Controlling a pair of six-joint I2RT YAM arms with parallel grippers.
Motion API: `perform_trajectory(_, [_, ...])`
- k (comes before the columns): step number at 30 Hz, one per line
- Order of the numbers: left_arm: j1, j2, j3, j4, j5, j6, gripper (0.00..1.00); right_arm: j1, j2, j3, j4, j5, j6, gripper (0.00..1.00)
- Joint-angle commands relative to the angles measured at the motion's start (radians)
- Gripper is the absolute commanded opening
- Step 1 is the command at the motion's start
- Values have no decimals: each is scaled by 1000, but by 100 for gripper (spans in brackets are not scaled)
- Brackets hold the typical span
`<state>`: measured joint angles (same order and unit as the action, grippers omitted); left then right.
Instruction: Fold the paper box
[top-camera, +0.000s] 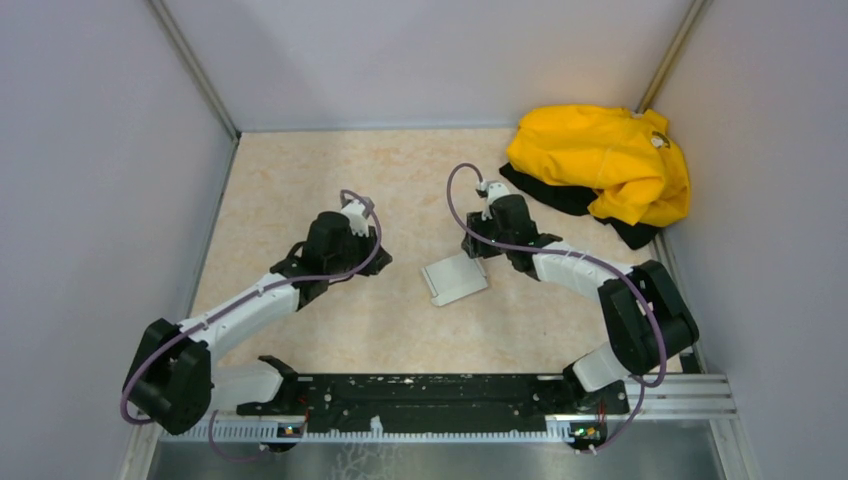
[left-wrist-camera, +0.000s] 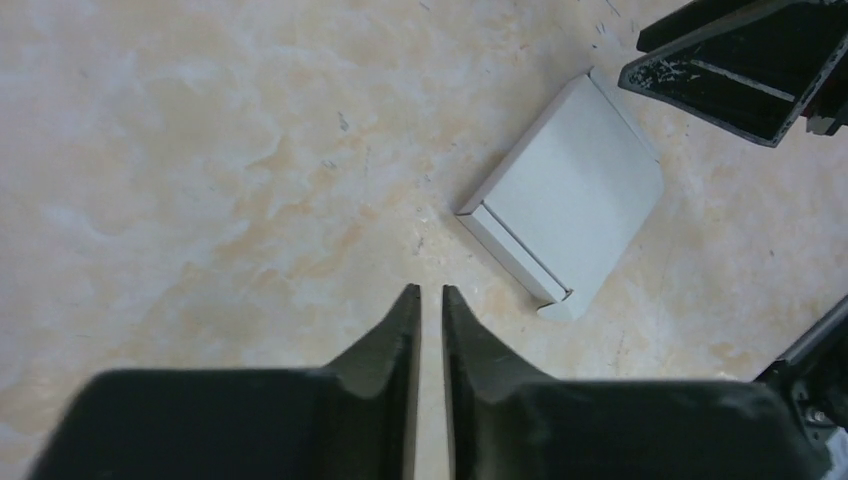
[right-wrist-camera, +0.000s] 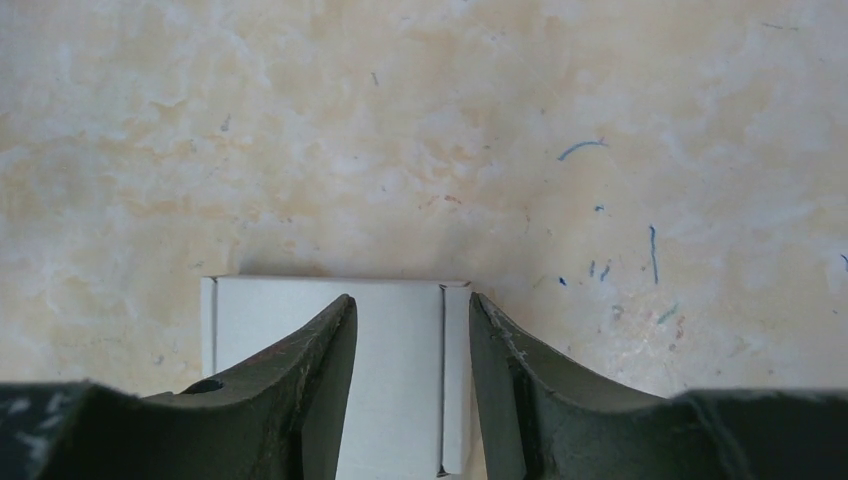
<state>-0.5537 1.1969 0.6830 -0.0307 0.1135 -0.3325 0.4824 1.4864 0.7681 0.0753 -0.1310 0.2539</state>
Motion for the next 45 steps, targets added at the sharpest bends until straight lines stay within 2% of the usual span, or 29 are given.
perform_trajectory(1, [-4,29,-83,144,113,-94,10,1,-20,34,-48,120,-7,43])
perform_trajectory(3, [-6,52,-107,183,138,-120,2,1,-21,27,-52,150,9,36])
perform_trajectory(5, [-15,76,-130,241,167,-154,3,1,-12,30,-57,163,11,33])
perform_trajectory(11, [-54,150,-143,350,200,-201,5,1,-7,17,-67,192,13,34])
perform_trajectory(14, [-71,180,-142,391,211,-216,5,0,-10,-5,-44,162,16,36])
perform_trajectory(18, [-78,209,-151,453,238,-242,9,1,-9,-46,-1,136,27,45])
perform_trajectory(20, [-80,214,-167,488,250,-256,17,1,-16,-67,21,94,36,48])
perform_trajectory(22, [-83,214,-191,526,260,-278,30,1,-28,-88,29,85,49,51])
perform_trajectory(24, [-88,210,-214,565,268,-291,32,1,-46,-108,38,76,60,54])
perform_trajectory(26, [-89,206,-237,603,277,-301,42,0,-66,-128,46,72,68,58])
perform_trajectory(29, [-89,205,-270,676,293,-315,73,-7,-90,-152,64,54,81,62])
perform_trajectory(30, [-89,210,-280,693,293,-320,76,-14,-96,-160,71,48,85,62])
perform_trajectory(31, [-89,213,-289,711,292,-324,90,-21,-104,-170,81,38,92,62])
perform_trajectory(32, [-90,214,-299,728,293,-327,98,-30,-109,-179,93,23,100,63])
perform_trajectory(39, [-94,251,-347,889,328,-378,99,-84,-124,-245,224,-97,146,64])
perform_trajectory(45, [-111,286,-363,957,337,-418,99,-88,-105,-255,274,-152,162,65])
